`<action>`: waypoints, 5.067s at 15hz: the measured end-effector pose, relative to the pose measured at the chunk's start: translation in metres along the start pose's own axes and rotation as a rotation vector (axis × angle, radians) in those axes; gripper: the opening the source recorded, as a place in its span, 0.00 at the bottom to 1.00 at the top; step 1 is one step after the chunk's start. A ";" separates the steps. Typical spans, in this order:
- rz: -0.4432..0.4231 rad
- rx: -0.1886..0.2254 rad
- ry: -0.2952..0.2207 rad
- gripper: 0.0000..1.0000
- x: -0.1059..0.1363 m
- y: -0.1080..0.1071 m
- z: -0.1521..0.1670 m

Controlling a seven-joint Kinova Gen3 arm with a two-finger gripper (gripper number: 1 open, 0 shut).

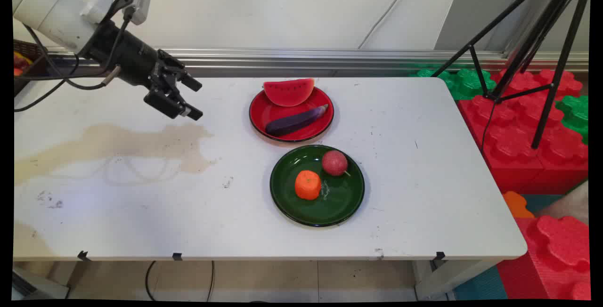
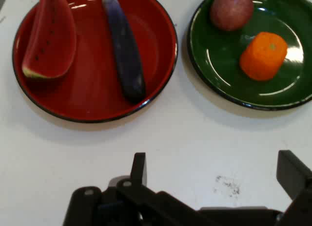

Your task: Pick up the eggplant from the red plate, then place the picked object on the table

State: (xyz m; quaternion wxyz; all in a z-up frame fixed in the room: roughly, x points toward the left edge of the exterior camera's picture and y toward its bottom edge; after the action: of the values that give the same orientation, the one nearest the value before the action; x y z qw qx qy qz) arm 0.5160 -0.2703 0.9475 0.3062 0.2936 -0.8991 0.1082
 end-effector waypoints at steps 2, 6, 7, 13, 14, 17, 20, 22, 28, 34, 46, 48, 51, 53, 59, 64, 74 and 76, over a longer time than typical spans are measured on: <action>-0.010 0.008 0.004 1.00 0.003 -0.003 0.003; -0.036 0.020 0.018 1.00 0.015 -0.009 0.016; -0.045 0.024 0.022 1.00 0.019 -0.011 0.021; -0.092 0.040 0.028 1.00 0.042 -0.024 0.063; -0.095 0.044 0.025 1.00 0.045 -0.026 0.071; -0.103 0.051 0.013 1.00 0.052 -0.033 0.097; -0.113 0.056 -0.003 1.00 0.056 -0.039 0.123; -0.116 0.056 -0.015 1.00 0.059 -0.043 0.143; -0.118 0.061 -0.060 1.00 0.064 -0.053 0.196; -0.125 0.062 -0.087 1.00 0.066 -0.059 0.231; -0.140 0.067 -0.113 0.00 0.067 -0.064 0.269; -0.140 0.068 -0.111 0.00 0.069 -0.065 0.271; -0.143 0.067 -0.111 0.00 0.069 -0.065 0.274; -0.146 0.065 -0.111 0.00 0.070 -0.065 0.274; -0.155 0.064 -0.111 0.00 0.069 -0.065 0.271; -0.161 0.069 -0.099 0.00 0.071 -0.065 0.260; -0.177 0.082 -0.051 0.00 0.075 -0.053 0.196; -0.185 0.083 -0.044 0.00 0.075 -0.051 0.183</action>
State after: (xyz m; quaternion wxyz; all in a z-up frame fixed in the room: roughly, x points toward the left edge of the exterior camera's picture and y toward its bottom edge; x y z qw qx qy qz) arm 0.4090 -0.4142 0.8499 0.2825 0.3901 -0.8694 0.1100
